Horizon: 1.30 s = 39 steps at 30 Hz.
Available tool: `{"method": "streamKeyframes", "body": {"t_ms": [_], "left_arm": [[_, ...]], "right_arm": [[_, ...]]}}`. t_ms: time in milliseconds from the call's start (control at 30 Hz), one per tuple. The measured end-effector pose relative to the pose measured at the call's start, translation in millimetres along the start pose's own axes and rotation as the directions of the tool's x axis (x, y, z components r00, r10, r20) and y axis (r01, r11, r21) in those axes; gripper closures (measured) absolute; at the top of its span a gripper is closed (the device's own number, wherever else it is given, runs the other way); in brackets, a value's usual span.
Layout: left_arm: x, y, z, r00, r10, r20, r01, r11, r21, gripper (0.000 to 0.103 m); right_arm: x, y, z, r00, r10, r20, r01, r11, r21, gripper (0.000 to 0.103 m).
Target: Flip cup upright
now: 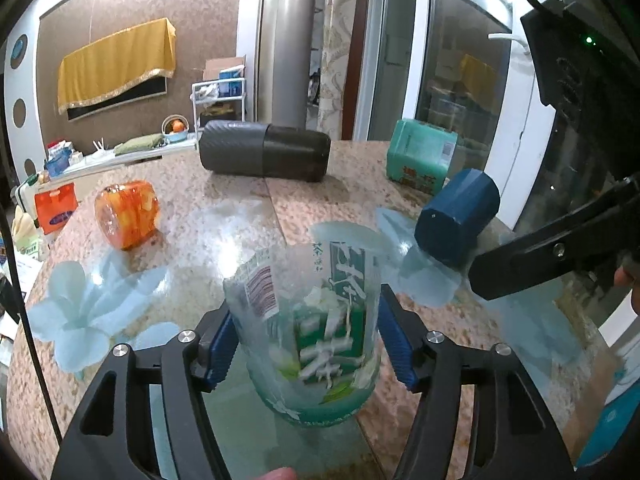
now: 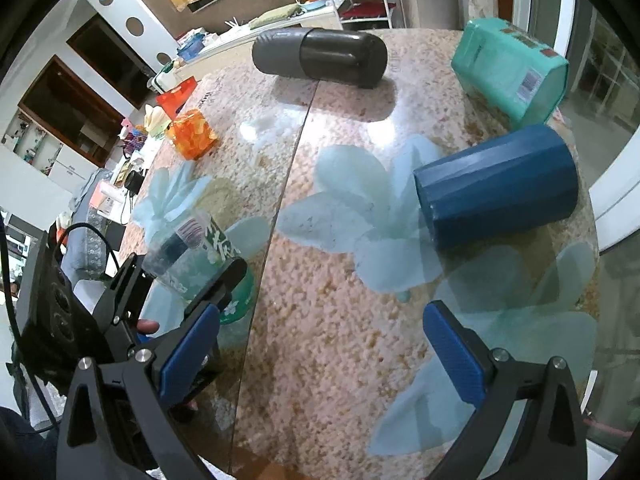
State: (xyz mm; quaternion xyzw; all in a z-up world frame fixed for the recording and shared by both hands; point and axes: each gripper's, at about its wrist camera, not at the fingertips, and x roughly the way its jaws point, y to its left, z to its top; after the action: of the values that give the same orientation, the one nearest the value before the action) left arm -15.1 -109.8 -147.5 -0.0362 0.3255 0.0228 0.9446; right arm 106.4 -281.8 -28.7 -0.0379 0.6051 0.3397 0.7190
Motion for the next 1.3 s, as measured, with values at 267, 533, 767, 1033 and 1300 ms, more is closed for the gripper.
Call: {"method": "streamKeyframes", "body": {"t_ms": [267, 533, 767, 1033, 1300], "left_arm": [[-6.8, 4.2, -2.8, 0.997, -0.080, -0.019, 0.079, 0.996, -0.034, 0.003], [-25.9, 7.7, 7.7, 0.987, -0.138, -0.077, 0.135, 0.990, -0.044, 0.000], [-46.0, 25.5, 31.4, 0.969, -0.152, -0.196, 0.134, 0.985, -0.105, 0.000], [-53.3, 45.8, 54.0, 0.910, -0.058, -0.411, 0.032, 0.997, -0.068, 0.000], [-64.8, 69.8, 77.4, 0.845, -0.036, -0.533, 0.038, 0.999, -0.007, 0.000]], "right_arm": [[-1.3, 6.4, -3.9, 1.000, -0.003, -0.006, 0.003, 1.000, -0.006, 0.001], [-14.0, 15.5, -7.4, 1.000, 0.017, -0.007, -0.017, 1.000, 0.008, 0.001], [-37.9, 35.5, -4.1, 0.999, 0.031, 0.009, -0.031, 0.999, 0.015, 0.001], [-68.8, 68.8, 11.2, 0.995, 0.052, 0.087, -0.056, 0.997, 0.045, 0.001], [-72.7, 89.9, 16.7, 0.996, -0.040, 0.077, 0.034, 0.996, 0.084, 0.001]]}}
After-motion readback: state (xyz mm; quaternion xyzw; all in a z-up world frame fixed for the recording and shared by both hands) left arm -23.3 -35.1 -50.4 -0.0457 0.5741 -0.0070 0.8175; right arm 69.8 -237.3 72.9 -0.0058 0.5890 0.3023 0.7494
